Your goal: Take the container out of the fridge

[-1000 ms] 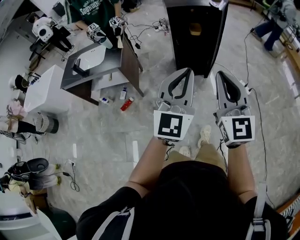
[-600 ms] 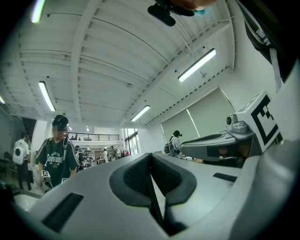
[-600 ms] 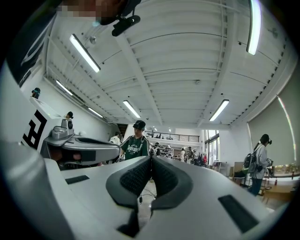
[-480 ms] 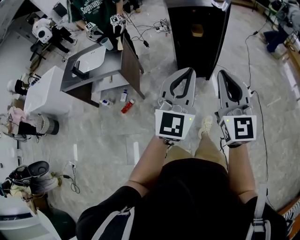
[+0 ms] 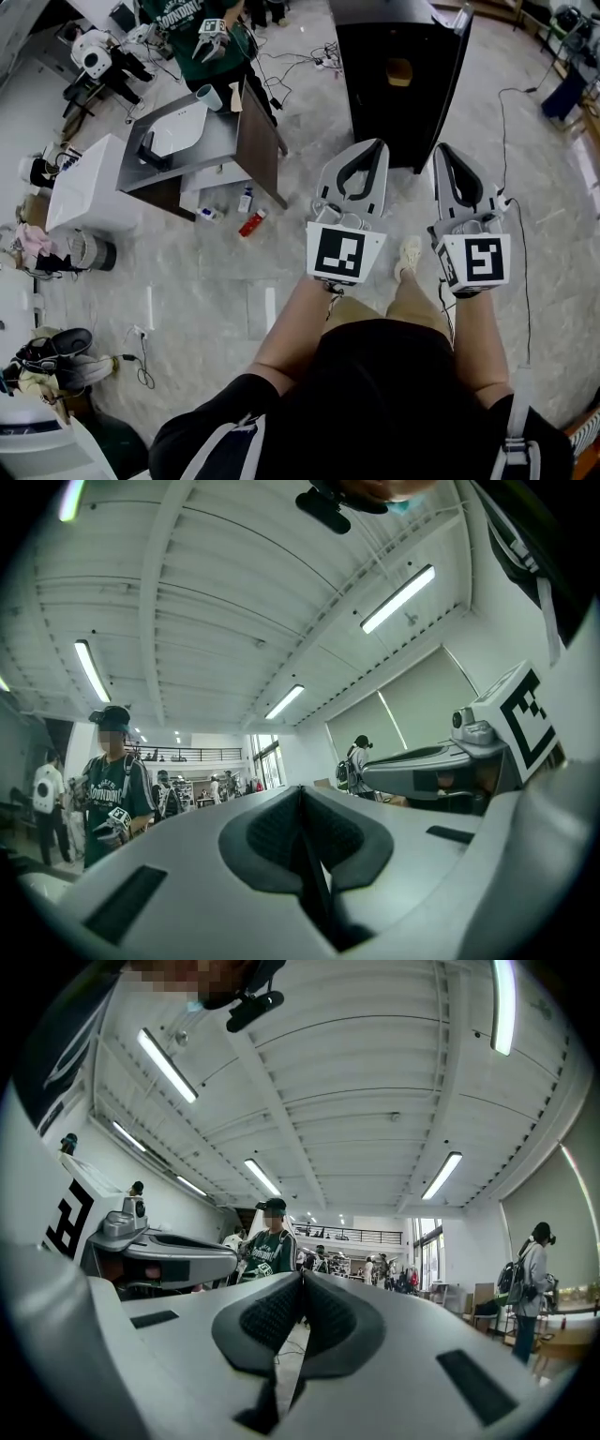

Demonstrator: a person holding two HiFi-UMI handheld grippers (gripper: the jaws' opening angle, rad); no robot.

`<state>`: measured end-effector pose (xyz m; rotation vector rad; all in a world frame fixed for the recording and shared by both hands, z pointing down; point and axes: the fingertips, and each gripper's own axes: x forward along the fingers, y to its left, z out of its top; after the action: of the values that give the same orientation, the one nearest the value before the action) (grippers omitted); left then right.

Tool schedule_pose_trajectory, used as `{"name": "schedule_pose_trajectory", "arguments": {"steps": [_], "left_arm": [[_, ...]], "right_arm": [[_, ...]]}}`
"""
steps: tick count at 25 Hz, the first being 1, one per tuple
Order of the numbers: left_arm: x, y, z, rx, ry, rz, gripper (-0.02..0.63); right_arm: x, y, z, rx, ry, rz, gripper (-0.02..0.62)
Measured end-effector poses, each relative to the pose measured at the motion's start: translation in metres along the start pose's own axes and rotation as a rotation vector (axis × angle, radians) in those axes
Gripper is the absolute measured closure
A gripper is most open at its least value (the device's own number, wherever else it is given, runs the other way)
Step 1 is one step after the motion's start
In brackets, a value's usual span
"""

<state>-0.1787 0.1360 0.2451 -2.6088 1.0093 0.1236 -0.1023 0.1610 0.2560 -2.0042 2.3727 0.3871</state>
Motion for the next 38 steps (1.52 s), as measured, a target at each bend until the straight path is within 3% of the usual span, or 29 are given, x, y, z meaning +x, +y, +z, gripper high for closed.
{"name": "schedule_pose_trajectory", "arguments": {"steps": [12, 22, 38], "left_arm": [[0.164, 0.029, -0.050, 0.071, 0.070, 0.028, 0.583], [0.282, 0.068, -0.099, 0.062, 0.132, 0.084, 0.583], [0.407, 0.070, -0.147, 0.082, 0.193, 0.081, 0.583]], "right_arm": [[0.130, -0.125, -0.045, 0.022, 0.003, 0.050, 0.560], [0.235, -0.208, -0.090, 0.052, 0.035, 0.097, 0.560], [0.310, -0.303, -0.138, 0.100, 0.022, 0.128, 0.560]]}}
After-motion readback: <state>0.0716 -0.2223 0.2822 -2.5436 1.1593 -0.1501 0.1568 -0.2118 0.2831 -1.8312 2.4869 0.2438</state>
